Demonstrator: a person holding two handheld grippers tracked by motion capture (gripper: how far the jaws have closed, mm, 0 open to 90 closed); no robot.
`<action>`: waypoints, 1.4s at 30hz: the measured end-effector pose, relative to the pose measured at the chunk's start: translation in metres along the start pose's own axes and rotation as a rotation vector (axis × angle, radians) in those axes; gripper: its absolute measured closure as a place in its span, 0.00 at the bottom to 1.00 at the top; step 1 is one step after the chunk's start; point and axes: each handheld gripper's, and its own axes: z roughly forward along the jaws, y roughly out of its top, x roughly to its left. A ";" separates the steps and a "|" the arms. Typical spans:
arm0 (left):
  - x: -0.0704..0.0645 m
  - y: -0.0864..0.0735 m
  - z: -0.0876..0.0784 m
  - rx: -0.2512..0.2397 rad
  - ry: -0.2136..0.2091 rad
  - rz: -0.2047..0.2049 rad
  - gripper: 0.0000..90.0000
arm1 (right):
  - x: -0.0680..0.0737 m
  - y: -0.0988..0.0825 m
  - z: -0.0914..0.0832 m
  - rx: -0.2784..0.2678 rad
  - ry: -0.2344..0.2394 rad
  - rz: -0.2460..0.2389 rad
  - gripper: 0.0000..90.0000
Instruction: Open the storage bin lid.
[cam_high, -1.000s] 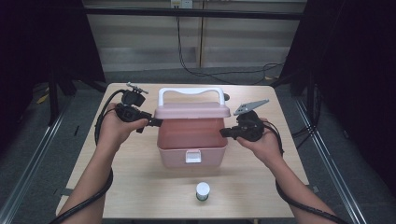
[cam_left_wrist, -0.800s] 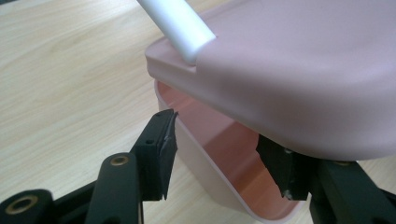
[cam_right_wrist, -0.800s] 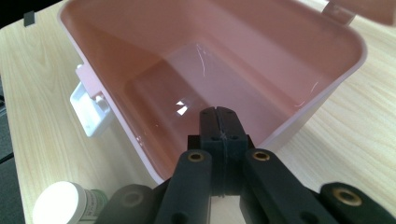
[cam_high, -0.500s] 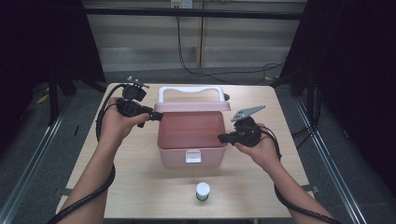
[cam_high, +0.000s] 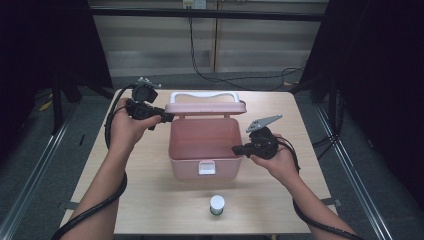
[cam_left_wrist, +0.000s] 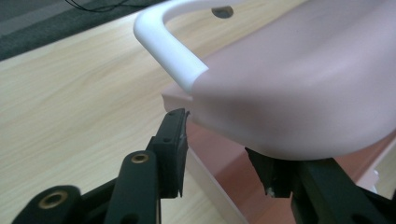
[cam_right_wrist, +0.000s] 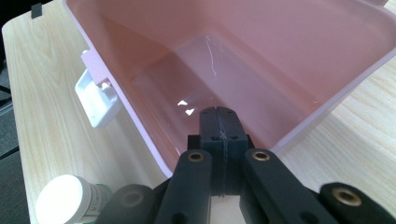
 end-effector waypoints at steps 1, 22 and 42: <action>-0.001 0.001 0.001 -0.006 0.004 -0.014 0.66 | 0.000 0.000 0.000 0.000 0.001 0.000 1.00; -0.004 0.021 0.000 0.064 0.084 -0.077 0.85 | 0.001 -0.004 0.000 -0.013 0.017 -0.009 1.00; -0.005 0.038 0.003 0.109 0.120 -0.119 0.90 | 0.007 -0.007 0.008 0.031 0.025 -0.070 1.00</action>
